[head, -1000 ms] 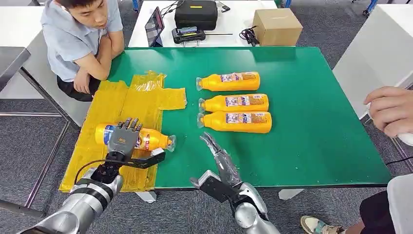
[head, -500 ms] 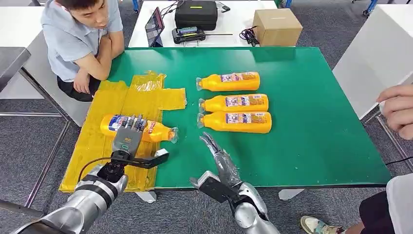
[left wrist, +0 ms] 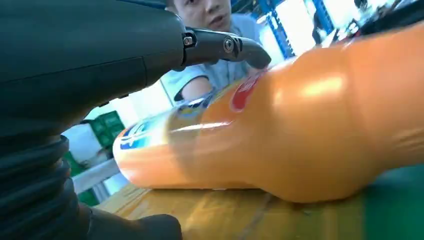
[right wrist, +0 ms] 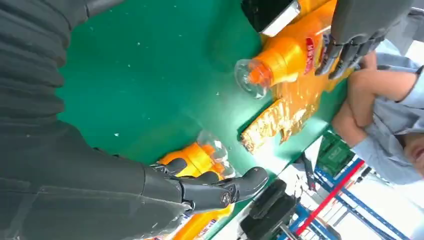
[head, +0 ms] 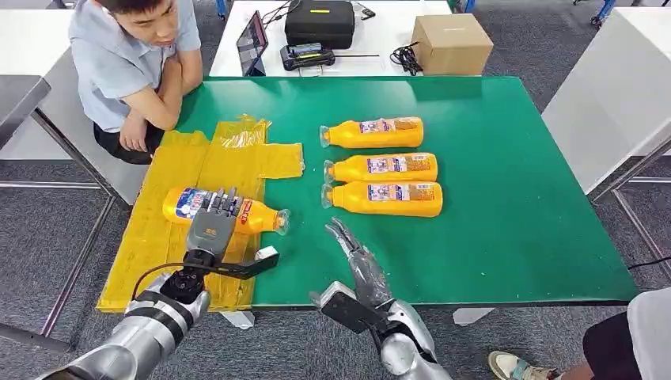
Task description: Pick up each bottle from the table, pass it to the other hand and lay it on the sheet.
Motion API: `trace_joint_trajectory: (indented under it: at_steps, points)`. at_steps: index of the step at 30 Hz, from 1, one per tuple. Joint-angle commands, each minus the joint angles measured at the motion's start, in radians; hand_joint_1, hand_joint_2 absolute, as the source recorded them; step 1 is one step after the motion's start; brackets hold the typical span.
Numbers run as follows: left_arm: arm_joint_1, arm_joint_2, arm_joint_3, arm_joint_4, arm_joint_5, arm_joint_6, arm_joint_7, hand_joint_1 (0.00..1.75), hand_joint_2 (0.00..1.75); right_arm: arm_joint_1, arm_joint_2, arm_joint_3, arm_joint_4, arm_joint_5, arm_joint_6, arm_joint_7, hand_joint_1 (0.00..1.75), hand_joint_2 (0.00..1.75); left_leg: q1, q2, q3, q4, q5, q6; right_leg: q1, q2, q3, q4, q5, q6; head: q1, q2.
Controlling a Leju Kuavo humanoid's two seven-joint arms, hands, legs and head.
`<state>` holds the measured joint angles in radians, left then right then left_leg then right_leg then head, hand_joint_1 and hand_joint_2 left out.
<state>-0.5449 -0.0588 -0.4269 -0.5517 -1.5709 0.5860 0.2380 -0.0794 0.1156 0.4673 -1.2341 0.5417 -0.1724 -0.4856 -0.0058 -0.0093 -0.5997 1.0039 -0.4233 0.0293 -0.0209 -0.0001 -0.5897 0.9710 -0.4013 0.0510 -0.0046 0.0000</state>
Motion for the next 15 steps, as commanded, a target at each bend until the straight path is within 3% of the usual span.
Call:
trace_joint_trajectory:
  at_steps: [1, 11, 15]
  points:
    - [0.129, 0.002, -0.026, -0.18, 0.0, 0.075, 0.01, 0.0, 1.75, 0.012, -0.007, -0.025, 0.021, 0.009, -0.026, 0.002, 0.0, 1.75, 0.001, 0.002, 0.003, -0.001, -0.002, -0.002, 0.001, 0.001, 0.004, -0.001, -0.001, -0.002, 0.0, 0.0]
    - [0.237, 0.032, -0.07, -0.379, 0.0, 0.075, 0.067, 0.0, 1.75, 0.046, -0.01, -0.042, -0.007, 0.016, -0.053, 0.003, 0.0, 1.75, 0.001, 0.002, 0.0, 0.0, -0.002, -0.002, 0.002, 0.001, 0.0, -0.001, -0.001, -0.002, 0.0, 0.0]
    - [0.317, 0.017, -0.038, -0.511, 0.0, 0.063, 0.019, 0.0, 1.75, 0.071, -0.013, -0.054, -0.033, 0.026, -0.067, 0.007, 0.0, 1.75, 0.0, 0.002, -0.002, 0.0, -0.002, -0.001, 0.001, 0.001, -0.002, 0.0, -0.001, -0.001, 0.0, 0.0]
